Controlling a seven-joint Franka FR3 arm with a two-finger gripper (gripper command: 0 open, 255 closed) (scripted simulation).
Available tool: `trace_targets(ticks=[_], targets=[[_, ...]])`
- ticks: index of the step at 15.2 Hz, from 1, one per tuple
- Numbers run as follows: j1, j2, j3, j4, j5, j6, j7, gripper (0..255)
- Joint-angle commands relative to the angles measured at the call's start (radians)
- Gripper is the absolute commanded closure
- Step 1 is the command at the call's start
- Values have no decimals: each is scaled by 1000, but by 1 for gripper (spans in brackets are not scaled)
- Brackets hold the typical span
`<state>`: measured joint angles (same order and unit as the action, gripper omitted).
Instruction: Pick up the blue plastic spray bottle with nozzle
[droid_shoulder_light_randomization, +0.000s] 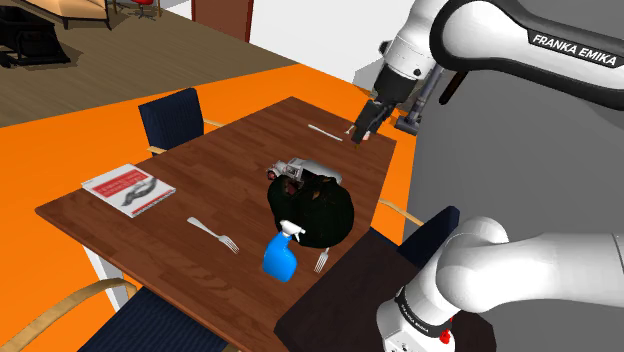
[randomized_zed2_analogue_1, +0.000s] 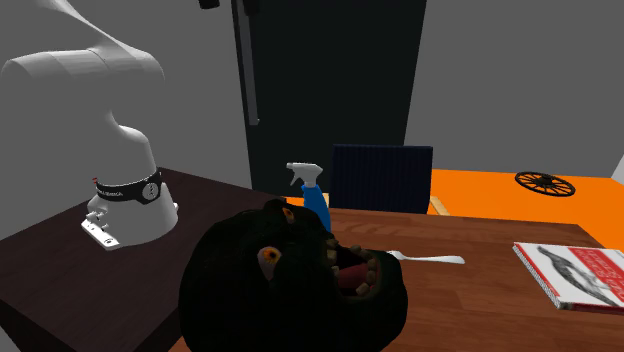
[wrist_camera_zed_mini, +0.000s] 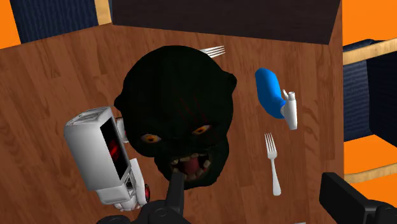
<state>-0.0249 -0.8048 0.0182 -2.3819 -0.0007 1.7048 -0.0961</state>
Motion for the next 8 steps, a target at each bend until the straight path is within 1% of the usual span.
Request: trace_targets(ticks=[1, 8], targets=[[0, 0, 0, 0, 0, 0, 0, 0], [38, 82, 71, -141, 44, 186, 55, 0]])
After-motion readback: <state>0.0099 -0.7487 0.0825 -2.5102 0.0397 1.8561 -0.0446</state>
